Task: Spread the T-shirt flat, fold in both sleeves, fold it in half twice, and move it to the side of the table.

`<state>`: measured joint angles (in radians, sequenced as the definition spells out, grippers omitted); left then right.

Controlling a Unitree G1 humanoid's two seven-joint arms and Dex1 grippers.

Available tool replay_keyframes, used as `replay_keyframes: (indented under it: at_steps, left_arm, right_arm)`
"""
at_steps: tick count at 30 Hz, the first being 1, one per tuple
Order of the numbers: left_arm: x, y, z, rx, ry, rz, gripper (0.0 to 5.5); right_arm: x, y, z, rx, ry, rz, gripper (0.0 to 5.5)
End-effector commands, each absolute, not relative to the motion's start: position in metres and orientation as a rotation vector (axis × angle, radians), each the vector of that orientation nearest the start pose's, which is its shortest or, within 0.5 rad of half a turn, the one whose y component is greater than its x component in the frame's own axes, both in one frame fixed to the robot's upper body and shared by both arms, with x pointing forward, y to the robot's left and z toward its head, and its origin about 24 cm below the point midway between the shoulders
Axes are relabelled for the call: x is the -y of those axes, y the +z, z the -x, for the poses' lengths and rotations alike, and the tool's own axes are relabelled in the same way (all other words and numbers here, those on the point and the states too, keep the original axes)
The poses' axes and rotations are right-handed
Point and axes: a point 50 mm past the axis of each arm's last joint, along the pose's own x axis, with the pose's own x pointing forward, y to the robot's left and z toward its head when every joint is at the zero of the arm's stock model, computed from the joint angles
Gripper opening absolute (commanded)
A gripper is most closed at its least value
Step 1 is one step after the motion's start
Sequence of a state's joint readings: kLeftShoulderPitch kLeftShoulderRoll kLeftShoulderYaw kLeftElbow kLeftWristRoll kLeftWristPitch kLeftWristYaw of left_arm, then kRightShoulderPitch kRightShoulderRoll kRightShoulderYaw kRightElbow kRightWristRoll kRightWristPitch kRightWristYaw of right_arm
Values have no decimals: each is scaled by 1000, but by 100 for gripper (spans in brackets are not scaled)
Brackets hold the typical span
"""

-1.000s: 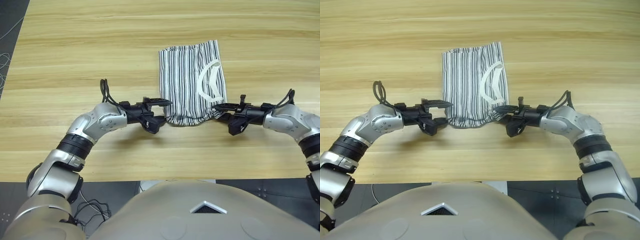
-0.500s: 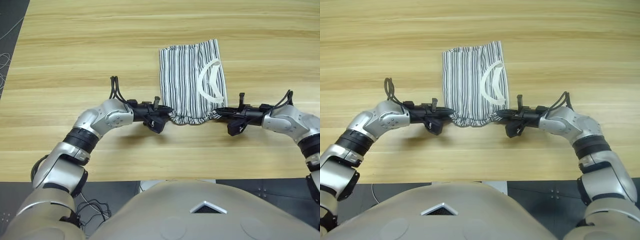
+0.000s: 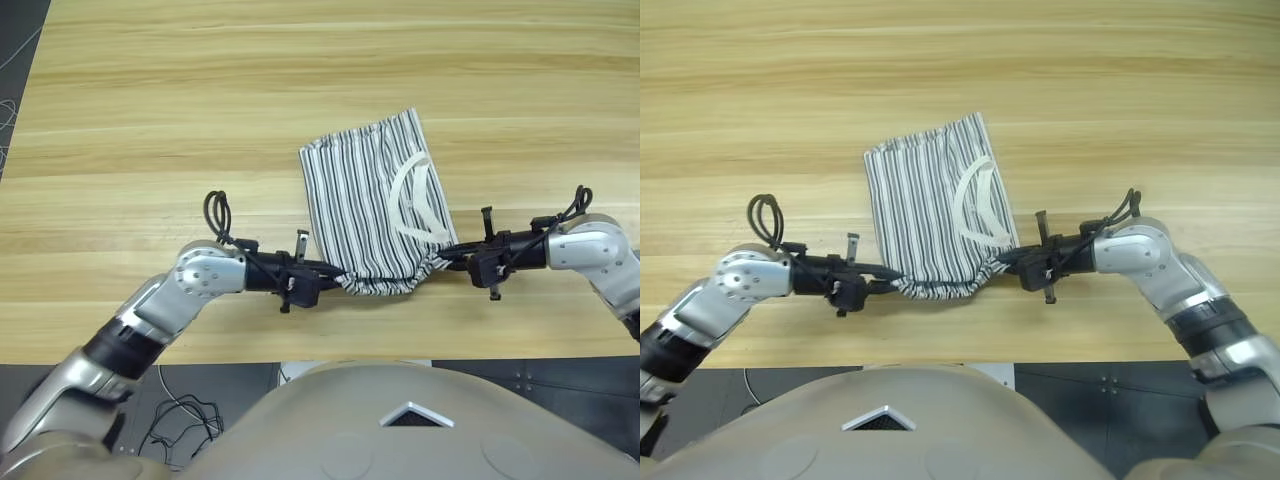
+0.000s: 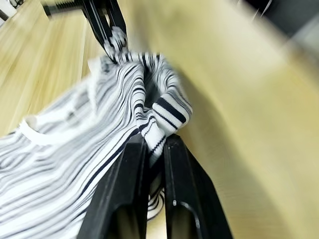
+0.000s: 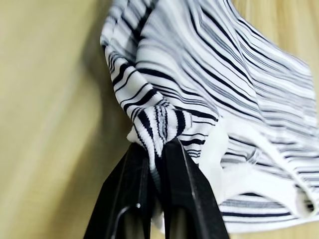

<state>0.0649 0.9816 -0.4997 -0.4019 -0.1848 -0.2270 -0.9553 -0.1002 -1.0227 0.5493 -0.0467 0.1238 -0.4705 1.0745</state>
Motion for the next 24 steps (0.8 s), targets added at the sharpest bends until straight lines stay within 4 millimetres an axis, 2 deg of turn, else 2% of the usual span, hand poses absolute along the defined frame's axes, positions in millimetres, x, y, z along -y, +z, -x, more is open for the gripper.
replay_keyframes:
  at_steps: [1, 4, 7, 14, 19, 24]
  left_arm:
    - [-155, 97, -136, -166, -1697, -688, 26]
    - [-154, 105, -125, -192, -1708, -653, 26]
    - [-157, 113, -127, -217, -1709, -619, 26]
    - [-167, 112, -145, -227, -1635, -557, 26]
    - [-189, 104, -165, -276, -1537, -523, 26]
    - [-201, 91, -185, -280, -1450, -502, 26]
  right_arm:
    - [185, 84, -169, -258, 1780, 769, 10]
    - [183, 89, -156, -304, 1833, 725, 10]
    - [178, 92, -155, -278, 1818, 732, 10]
    - [154, 107, -190, -98, 1670, 736, 10]
    - [148, 102, -220, -96, 1575, 771, 10]
    - [146, 96, -246, -100, 1487, 808, 10]
